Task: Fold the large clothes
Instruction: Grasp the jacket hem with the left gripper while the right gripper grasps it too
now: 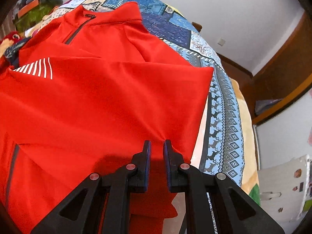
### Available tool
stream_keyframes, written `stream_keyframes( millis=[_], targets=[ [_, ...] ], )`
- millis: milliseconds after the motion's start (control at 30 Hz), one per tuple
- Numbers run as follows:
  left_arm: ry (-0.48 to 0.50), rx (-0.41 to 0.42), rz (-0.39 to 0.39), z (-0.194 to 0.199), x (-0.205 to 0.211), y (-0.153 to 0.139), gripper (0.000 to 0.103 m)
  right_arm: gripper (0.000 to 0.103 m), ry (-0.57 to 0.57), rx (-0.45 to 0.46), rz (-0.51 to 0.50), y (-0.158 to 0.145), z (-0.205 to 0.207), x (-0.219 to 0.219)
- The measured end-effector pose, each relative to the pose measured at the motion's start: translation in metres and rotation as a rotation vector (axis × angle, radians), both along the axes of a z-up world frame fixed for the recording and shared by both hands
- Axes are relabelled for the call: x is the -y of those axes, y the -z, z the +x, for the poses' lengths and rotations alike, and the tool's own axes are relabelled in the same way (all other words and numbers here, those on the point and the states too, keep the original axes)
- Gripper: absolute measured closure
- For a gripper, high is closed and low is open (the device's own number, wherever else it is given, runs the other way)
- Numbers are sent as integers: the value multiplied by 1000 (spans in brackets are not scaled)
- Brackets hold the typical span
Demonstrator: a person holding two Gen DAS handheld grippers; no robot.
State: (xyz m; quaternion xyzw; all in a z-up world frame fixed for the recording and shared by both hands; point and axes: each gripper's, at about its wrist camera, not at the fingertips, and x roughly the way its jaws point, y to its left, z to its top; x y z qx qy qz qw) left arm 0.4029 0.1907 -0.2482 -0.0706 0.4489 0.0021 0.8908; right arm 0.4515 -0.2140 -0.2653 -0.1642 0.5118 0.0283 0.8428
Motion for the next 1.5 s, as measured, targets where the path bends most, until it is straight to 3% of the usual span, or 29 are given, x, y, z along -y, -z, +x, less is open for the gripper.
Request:
stream_keyframes(
  millis=[167, 233, 267, 300, 333, 367, 500, 600, 667, 733, 967, 1233, 1300, 1500],
  targets=[
    [-37, -80, -33, -13, -8, 36, 94, 94, -13, 10, -58, 3, -4, -3],
    [-53, -116, -47, -16, -12, 49, 91, 94, 9, 33, -132, 5, -5, -3],
    [-60, -130, -50, -17, -14, 54, 89, 83, 22, 44, -174, 7, -4, -2],
    [-66, -144, -54, -18, -16, 59, 88, 40, 50, 73, -238, 9, -5, 0],
    [-66, -146, -55, -21, -17, 61, 88, 16, 84, 125, -306, 8, -7, 3],
    [-62, -143, -50, -22, -16, 62, 88, 0, 90, 161, -309, 7, -10, 11],
    [-18, -171, 21, -24, -5, 59, 86, 0, 140, 42, -61, -3, -4, 46],
    [17, -207, 60, -29, 3, 50, 64, 0, 154, 11, 25, -12, -4, 58],
    [21, -194, 86, -34, 4, 40, 41, 0, 135, 18, 64, -21, -7, 59],
    [24, -168, 108, -39, 6, 27, 34, 0, 111, 31, 85, -32, -11, 56],
    [62, -74, 139, -29, 20, -28, 27, 0, 9, 90, 175, -76, -6, 27],
    [138, 49, 152, 44, 48, -81, 16, 0, -72, 147, 261, -112, 38, -10],
    [165, 73, 144, 67, 54, -84, 16, 0, -96, 153, 279, -117, 56, -21],
    [192, 37, 178, 133, 69, -67, 16, 0, -124, 139, 311, -107, 117, -50]
  ],
)
